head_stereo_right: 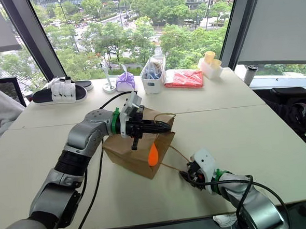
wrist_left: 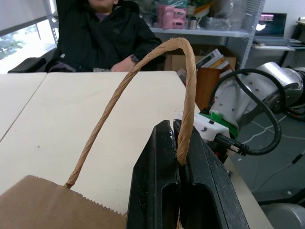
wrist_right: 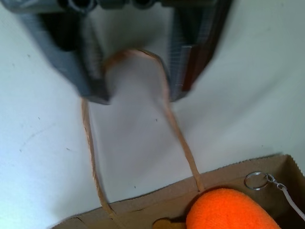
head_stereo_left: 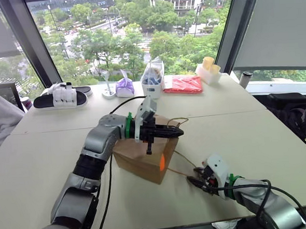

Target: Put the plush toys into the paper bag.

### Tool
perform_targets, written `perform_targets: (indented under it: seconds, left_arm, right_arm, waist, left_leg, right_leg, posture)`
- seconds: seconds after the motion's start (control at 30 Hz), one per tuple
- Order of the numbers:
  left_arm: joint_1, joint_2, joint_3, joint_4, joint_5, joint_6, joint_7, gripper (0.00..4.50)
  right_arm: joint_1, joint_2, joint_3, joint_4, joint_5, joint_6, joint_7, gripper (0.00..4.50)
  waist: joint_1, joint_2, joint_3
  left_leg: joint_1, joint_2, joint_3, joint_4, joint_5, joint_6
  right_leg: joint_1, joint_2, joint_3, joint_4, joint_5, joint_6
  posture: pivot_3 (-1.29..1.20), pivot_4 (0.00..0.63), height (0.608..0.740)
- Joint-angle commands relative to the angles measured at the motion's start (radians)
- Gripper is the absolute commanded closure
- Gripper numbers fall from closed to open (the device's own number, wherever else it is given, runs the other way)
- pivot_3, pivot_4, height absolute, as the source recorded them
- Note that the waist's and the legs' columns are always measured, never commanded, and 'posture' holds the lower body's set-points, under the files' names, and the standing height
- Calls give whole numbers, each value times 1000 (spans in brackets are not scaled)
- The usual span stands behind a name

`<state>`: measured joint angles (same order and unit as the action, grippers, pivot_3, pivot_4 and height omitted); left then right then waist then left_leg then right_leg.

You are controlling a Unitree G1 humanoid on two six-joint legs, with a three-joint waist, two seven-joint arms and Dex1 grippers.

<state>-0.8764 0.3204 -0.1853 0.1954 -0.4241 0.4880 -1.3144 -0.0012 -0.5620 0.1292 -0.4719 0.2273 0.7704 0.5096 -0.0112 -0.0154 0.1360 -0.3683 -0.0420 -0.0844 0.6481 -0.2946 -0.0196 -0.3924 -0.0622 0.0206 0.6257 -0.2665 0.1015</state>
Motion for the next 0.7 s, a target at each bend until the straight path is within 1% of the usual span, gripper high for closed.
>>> perform_targets:
  seconds: [0.03, 0.1, 0.27, 0.37, 0.43, 0.5, 0.6, 0.7]
  left_arm:
    - [-1, 3, 6, -20, -5, -17, 3, 4500]
    - [2, 5, 7, -22, -5, -18, 3, 4500]
    - [10, 7, 5, -28, -6, -19, 5, 4500]
    - [4, 4, 9, -26, -8, -24, 7, 4500]
    - [-7, -1, 15, -22, -10, -30, 11, 4500]
    - [-23, -13, 23, -24, -16, -37, 20, 4500]
    - [-46, -38, 34, -29, -21, -56, 43, 4500]
    - [-78, -70, 55, -38, -41, -51, 79, 4500]
  right_arm:
    - [25, -40, 68, 21, -53, -1, 11, 4436]
    - [34, -65, 81, 20, -76, -57, 30, 4436]
    - [45, -58, 20, -16, -32, -172, 77, 4436]
    - [33, -45, -68, -68, -10, -273, 83, 4436]
    - [17, -59, -112, -97, -27, -314, 72, 4436]
    - [2, -96, -136, -110, -78, -353, 64, 4436]
    - [-19, -139, -194, -112, -110, -385, 58, 4436]
    - [-71, -161, -288, -135, -65, -367, 65, 4436]
  waist:
    - [0, 0, 0]
    - [1, 0, 0]
    - [1, 0, 0]
    - [1, 0, 0]
    - [1, 1, 1]
    - [1, 1, 1]
    - [4, 0, 1]
    - [6, 0, 1]
  left_leg:
    - [0, 0, 0, 0, 0, 0]
    - [0, 0, 0, 0, 0, 0]
    - [0, 0, 0, 0, 0, 0]
    - [-2, 0, 0, 0, 0, 0]
    - [-2, 0, 0, 0, 0, 0]
    - [-2, 0, 0, 0, 0, 0]
    - [-2, 0, 0, 0, 0, 0]
    - [-3, 0, 0, 0, 0, 0]
  right_leg:
    - [0, 0, 0, 0, 0, 0]
    - [0, 0, 0, 0, 0, 0]
    - [1, 0, -1, -2, 0, 0]
    - [-1, 0, 0, -2, 0, 0]
    - [-1, 0, 0, -2, 0, 0]
    - [-1, 0, 0, -2, 0, 0]
    - [-1, 0, -1, -2, 0, 0]
    - [-1, 0, -1, -5, 0, 0]
  posture:
    - [0, 150, 740]
    - [0, 150, 740]
    - [0, 150, 740]
    - [0, 150, 740]
    - [0, 150, 740]
    - [0, 150, 740]
    - [0, 150, 740]
    - [0, 150, 740]
